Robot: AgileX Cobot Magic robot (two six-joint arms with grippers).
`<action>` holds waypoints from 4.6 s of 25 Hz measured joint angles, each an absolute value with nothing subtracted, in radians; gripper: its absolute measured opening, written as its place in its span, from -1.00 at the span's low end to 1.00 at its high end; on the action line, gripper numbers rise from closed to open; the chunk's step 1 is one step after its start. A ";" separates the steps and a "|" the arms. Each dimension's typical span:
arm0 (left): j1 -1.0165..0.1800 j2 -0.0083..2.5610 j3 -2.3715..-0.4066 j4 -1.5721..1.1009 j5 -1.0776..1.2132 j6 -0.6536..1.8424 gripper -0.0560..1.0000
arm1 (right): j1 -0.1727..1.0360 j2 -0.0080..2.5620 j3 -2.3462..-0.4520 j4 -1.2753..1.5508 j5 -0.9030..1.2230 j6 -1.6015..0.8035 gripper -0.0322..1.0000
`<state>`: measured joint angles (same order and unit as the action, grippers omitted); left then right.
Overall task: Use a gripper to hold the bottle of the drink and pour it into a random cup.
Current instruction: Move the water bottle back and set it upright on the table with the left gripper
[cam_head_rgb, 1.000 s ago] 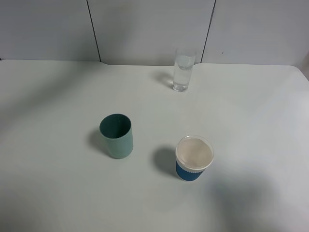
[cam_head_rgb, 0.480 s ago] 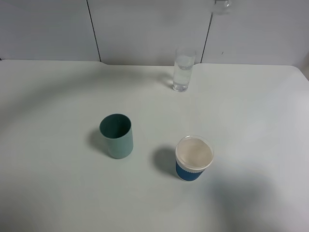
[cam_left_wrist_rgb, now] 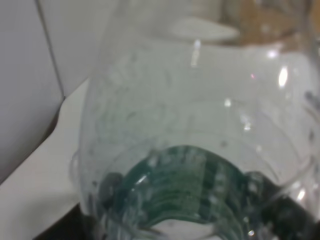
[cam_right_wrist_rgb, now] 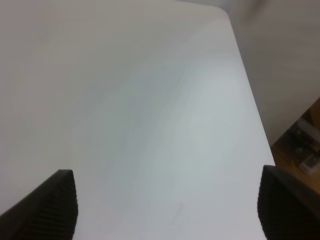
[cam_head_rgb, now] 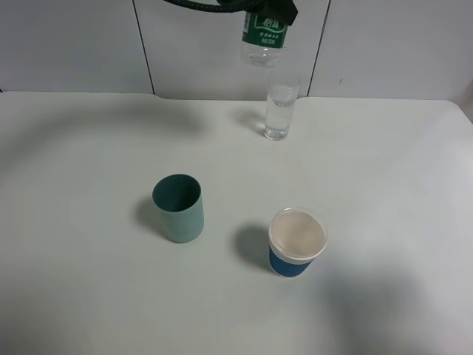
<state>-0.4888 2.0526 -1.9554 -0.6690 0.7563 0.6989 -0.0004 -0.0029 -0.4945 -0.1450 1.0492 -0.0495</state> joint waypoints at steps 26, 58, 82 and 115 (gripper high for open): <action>-0.387 2.008 -1.757 -0.570 0.507 0.737 0.05 | 0.000 -0.003 -0.494 -0.145 1.049 -0.049 0.50; -0.377 1.807 -0.817 -0.231 -0.567 0.217 0.05 | 0.000 -0.003 -0.494 -0.145 1.049 -0.049 0.50; -0.298 2.009 -0.722 0.208 -0.967 -0.078 0.05 | 0.000 -0.003 -0.494 -0.145 1.049 -0.049 0.50; -0.298 2.085 -0.722 0.239 -1.041 -0.031 0.05 | 0.000 -0.003 -0.494 -0.145 1.049 -0.049 0.50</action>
<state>-0.2980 2.0845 -0.7218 0.2394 -1.0415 -0.0312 -0.0004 -0.0029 -0.4945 -0.1450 1.0492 -0.0495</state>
